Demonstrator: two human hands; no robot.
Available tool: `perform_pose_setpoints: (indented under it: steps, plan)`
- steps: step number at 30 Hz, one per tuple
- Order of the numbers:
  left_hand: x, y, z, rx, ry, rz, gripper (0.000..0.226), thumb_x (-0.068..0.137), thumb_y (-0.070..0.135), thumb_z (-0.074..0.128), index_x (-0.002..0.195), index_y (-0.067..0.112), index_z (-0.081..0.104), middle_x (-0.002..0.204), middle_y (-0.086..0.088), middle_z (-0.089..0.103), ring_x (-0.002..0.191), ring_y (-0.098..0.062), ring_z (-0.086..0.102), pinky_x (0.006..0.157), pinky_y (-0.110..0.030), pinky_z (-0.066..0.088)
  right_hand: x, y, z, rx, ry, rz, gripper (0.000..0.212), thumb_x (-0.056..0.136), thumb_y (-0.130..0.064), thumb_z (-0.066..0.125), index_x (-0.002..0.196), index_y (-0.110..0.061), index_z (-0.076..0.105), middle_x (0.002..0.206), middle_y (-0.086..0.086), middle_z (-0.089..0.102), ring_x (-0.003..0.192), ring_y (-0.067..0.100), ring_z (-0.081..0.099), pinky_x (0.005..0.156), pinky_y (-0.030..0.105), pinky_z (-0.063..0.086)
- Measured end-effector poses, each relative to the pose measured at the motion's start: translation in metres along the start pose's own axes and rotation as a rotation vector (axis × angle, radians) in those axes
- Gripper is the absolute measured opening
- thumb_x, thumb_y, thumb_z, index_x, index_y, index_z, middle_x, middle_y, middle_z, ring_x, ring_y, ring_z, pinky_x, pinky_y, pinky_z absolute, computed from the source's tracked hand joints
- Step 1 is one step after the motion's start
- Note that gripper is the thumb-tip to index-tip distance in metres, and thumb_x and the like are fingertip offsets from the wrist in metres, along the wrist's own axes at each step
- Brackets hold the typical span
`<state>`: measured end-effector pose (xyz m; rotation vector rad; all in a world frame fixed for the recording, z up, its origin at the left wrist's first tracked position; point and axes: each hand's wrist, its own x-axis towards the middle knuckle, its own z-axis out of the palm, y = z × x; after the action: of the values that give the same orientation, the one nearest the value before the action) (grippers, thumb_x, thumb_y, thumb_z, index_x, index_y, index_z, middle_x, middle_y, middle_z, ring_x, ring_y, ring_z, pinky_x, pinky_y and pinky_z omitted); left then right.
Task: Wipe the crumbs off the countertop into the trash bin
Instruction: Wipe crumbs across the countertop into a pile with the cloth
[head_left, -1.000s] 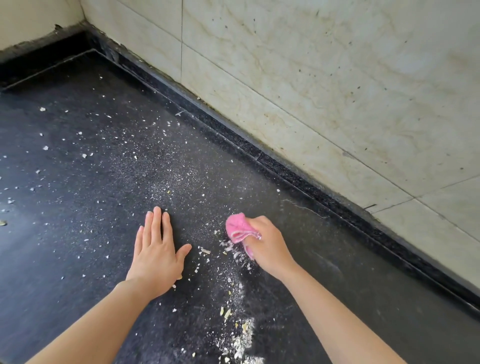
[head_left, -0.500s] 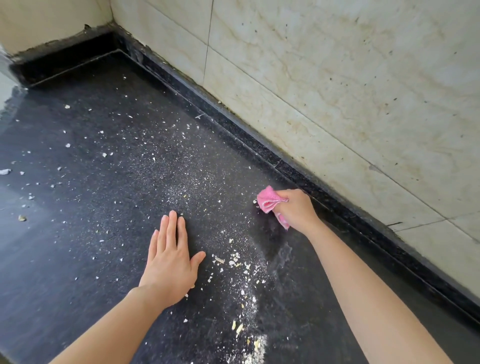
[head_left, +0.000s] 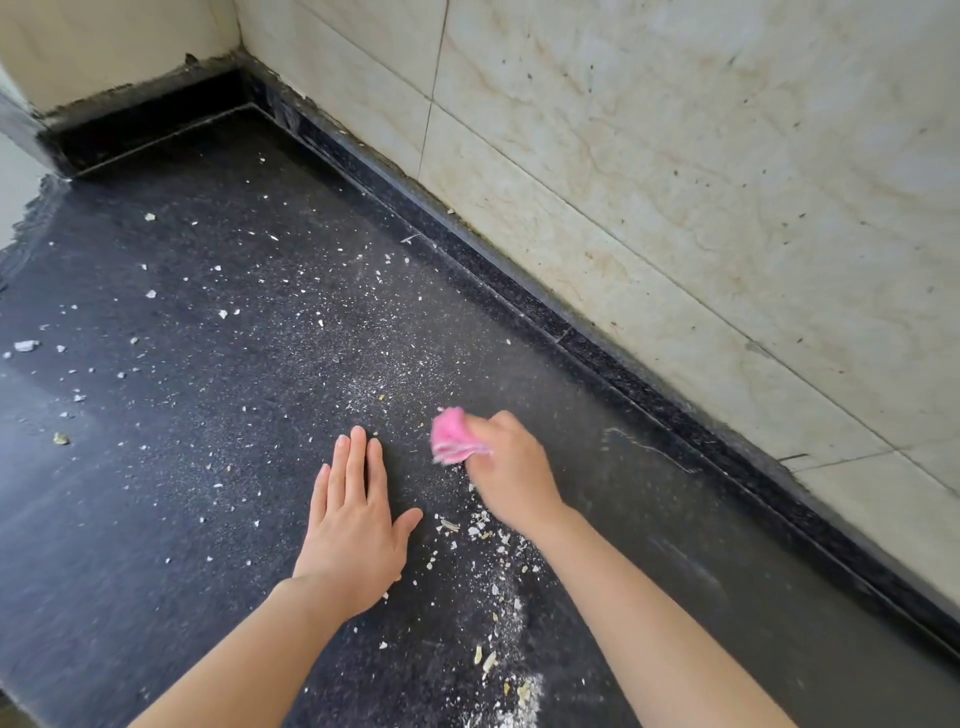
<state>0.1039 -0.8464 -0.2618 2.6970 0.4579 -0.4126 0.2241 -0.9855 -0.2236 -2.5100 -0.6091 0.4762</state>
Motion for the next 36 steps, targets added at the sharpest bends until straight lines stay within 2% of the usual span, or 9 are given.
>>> perform_pose_setpoints:
  steps: [2, 5, 8, 12, 15, 22, 25, 31, 36]
  plan:
    - [0.001, -0.001, 0.0, -0.002, 0.0, 0.001, 0.08, 0.095, 0.056, 0.014, 0.142, 0.006, -0.028, 0.148, -0.008, -0.039, 0.129, -0.019, -0.044, 0.111, -0.036, -0.021, -0.012, -0.006, -0.003, 0.119, -0.116, -0.007, 0.037, 0.084, -0.006, 0.05, 0.093, -0.037, 0.068, 0.079, -0.002, 0.054, 0.07, 0.01, 0.057, 0.067, 0.03, 0.048]
    - [0.002, -0.002, 0.001, -0.02, -0.007, 0.005, 0.08, 0.095, 0.056, 0.014, 0.143, 0.007, -0.027, 0.146, -0.006, -0.042, 0.127, -0.018, -0.046, 0.111, -0.036, -0.021, -0.008, 0.014, -0.033, 0.139, 0.042, 0.097, 0.029, 0.084, -0.008, 0.048, 0.078, -0.028, 0.067, 0.063, 0.001, 0.059, 0.06, 0.004, 0.057, 0.063, 0.02, 0.039]
    - [0.003, -0.004, 0.004, -0.018, 0.0, 0.017, 0.079, 0.095, 0.056, 0.012, 0.141, 0.007, -0.029, 0.141, -0.005, -0.045, 0.126, -0.019, -0.047, 0.112, -0.037, -0.02, 0.005, 0.065, -0.071, -0.045, 0.209, 0.343, 0.028, 0.085, -0.004, 0.04, 0.067, -0.017, 0.057, 0.06, 0.01, 0.064, 0.063, 0.024, 0.064, 0.057, 0.026, 0.041]
    - [0.002, -0.005, 0.006, -0.034, 0.015, 0.024, 0.08, 0.095, 0.056, 0.013, 0.145, 0.006, -0.025, 0.15, -0.007, -0.037, 0.13, -0.018, -0.043, 0.113, -0.037, -0.019, 0.002, 0.095, -0.066, -0.213, 0.237, 0.523, 0.034, 0.091, -0.004, 0.036, 0.103, -0.022, 0.063, 0.096, 0.019, 0.062, 0.087, 0.036, 0.061, 0.066, 0.033, 0.043]
    - [0.005, -0.005, 0.002, -0.119, 0.013, 0.03, 0.078, 0.097, 0.052, 0.02, 0.148, 0.006, -0.016, 0.156, -0.009, -0.027, 0.14, -0.021, -0.033, 0.114, -0.036, -0.017, -0.017, 0.05, -0.014, -0.13, 0.26, 0.334, 0.052, 0.088, 0.002, 0.038, 0.12, -0.036, 0.055, 0.093, 0.006, 0.049, 0.081, 0.03, 0.057, 0.07, 0.033, 0.043]
    - [-0.023, -0.038, -0.024, -0.424, 0.114, 0.19, 0.059, 0.1, 0.017, 0.034, 0.151, 0.001, 0.007, 0.161, -0.004, -0.005, 0.144, -0.011, -0.014, 0.117, -0.028, -0.006, -0.074, -0.034, 0.035, 0.115, -0.071, 0.046, 0.053, 0.088, -0.002, 0.044, 0.127, -0.033, 0.058, 0.091, 0.002, 0.051, 0.084, 0.021, 0.054, 0.076, 0.034, 0.044]
    - [-0.049, -0.064, -0.017, -0.291, 0.159, 0.198, 0.061, 0.1, 0.023, 0.033, 0.152, 0.007, 0.005, 0.16, -0.003, -0.005, 0.141, -0.006, -0.017, 0.117, -0.028, -0.007, -0.077, -0.013, 0.005, 0.144, 0.06, 0.143, 0.049, 0.085, -0.005, 0.041, 0.117, -0.035, 0.063, 0.089, 0.0, 0.058, 0.082, 0.014, 0.056, 0.072, 0.027, 0.042]
    - [-0.08, -0.085, 0.0, -0.113, 0.121, 0.072, 0.066, 0.1, 0.037, 0.025, 0.151, 0.005, -0.005, 0.159, -0.007, -0.016, 0.142, -0.016, -0.023, 0.118, -0.035, -0.008, -0.097, 0.095, -0.056, -0.177, 0.237, 0.777, 0.039, 0.083, 0.002, 0.039, 0.111, -0.014, 0.061, 0.102, 0.021, 0.066, 0.092, 0.034, 0.063, 0.077, 0.035, 0.049]
    - [-0.08, -0.084, 0.007, -0.048, 0.075, 0.04, 0.067, 0.1, 0.042, 0.015, 0.149, 0.004, -0.012, 0.157, -0.009, -0.023, 0.138, -0.016, -0.031, 0.118, -0.037, -0.009, -0.119, 0.043, 0.009, -0.181, 0.333, 0.57, 0.059, 0.085, 0.001, 0.038, 0.13, -0.036, 0.049, 0.096, 0.008, 0.049, 0.089, 0.034, 0.053, 0.07, 0.036, 0.042]
